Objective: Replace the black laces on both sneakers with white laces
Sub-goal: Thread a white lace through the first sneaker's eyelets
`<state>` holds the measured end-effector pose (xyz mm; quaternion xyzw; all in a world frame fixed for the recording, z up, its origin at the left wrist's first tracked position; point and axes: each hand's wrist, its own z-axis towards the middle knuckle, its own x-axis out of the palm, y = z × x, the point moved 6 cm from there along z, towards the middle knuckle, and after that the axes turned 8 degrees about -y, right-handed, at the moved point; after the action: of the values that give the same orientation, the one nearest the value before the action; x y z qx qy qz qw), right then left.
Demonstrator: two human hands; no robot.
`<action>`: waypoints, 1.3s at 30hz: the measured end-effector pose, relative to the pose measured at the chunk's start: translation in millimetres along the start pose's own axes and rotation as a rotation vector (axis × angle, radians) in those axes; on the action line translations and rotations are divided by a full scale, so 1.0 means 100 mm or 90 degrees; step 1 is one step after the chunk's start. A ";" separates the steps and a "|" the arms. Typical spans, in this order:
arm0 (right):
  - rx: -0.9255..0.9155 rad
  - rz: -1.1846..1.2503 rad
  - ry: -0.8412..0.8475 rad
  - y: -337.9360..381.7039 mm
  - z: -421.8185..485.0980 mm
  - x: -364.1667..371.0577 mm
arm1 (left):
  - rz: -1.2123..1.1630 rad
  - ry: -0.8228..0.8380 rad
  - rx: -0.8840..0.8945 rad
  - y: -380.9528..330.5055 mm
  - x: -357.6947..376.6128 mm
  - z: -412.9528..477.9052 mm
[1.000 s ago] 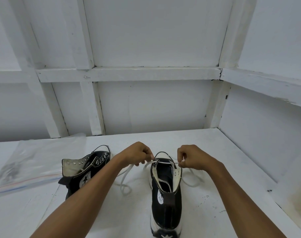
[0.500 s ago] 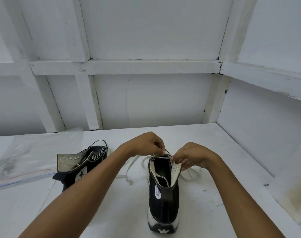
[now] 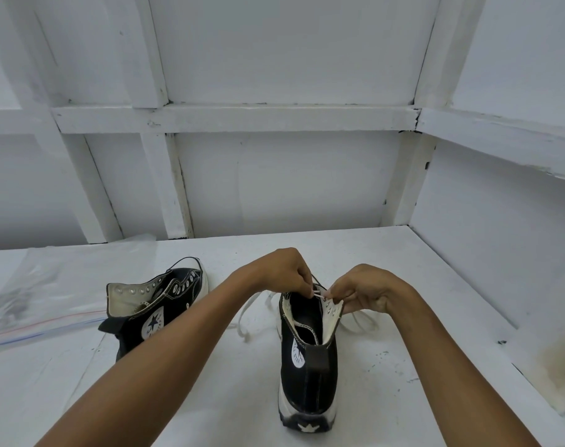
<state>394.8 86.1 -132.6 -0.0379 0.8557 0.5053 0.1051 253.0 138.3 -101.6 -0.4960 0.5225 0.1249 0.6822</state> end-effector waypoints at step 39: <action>-0.013 0.200 -0.067 -0.02 0.16 -0.21 | -0.196 0.005 -0.072 0.19 -0.21 0.03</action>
<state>418.3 98.2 -137.6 0.1213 0.8392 0.5257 0.0689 232.8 156.5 -94.8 -0.6083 0.4352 0.0463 0.6622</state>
